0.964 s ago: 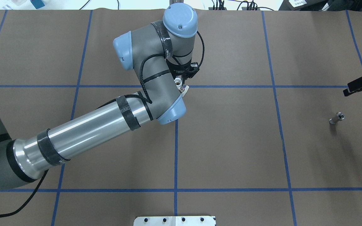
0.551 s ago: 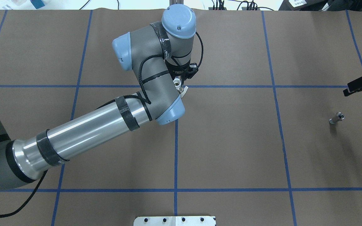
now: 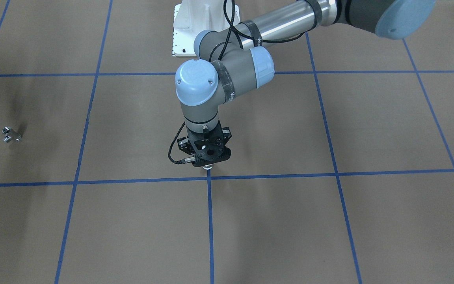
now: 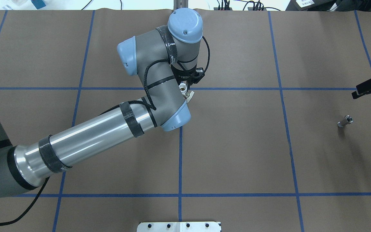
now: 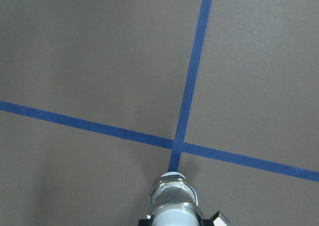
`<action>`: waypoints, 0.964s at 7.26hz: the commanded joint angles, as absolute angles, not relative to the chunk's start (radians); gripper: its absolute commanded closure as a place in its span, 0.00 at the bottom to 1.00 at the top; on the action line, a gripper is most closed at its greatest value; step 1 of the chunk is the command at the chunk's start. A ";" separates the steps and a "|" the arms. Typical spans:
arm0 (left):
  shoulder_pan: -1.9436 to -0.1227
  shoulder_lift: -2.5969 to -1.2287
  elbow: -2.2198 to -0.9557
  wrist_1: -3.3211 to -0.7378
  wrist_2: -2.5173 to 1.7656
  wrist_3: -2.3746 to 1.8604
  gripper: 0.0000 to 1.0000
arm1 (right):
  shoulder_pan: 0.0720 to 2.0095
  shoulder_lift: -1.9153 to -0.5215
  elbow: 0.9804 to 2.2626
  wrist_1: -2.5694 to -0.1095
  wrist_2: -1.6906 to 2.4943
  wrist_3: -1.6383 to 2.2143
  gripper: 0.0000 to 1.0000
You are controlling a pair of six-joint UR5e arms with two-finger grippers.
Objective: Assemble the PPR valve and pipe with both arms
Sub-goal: 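Lower the valve upright onto the table centre with the left gripper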
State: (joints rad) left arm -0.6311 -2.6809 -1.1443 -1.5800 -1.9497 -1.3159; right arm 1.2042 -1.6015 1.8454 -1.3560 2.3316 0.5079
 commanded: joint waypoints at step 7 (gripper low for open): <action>-0.624 -2.671 -1.152 -1.582 -1.950 -1.310 0.28 | 1.204 -1.600 1.847 -1.356 2.341 0.540 0.00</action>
State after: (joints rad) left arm -0.6235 -2.6698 -1.1469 -1.5815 -1.9497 -1.3113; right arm 1.2041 -1.6001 1.8464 -1.3560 2.3379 0.5397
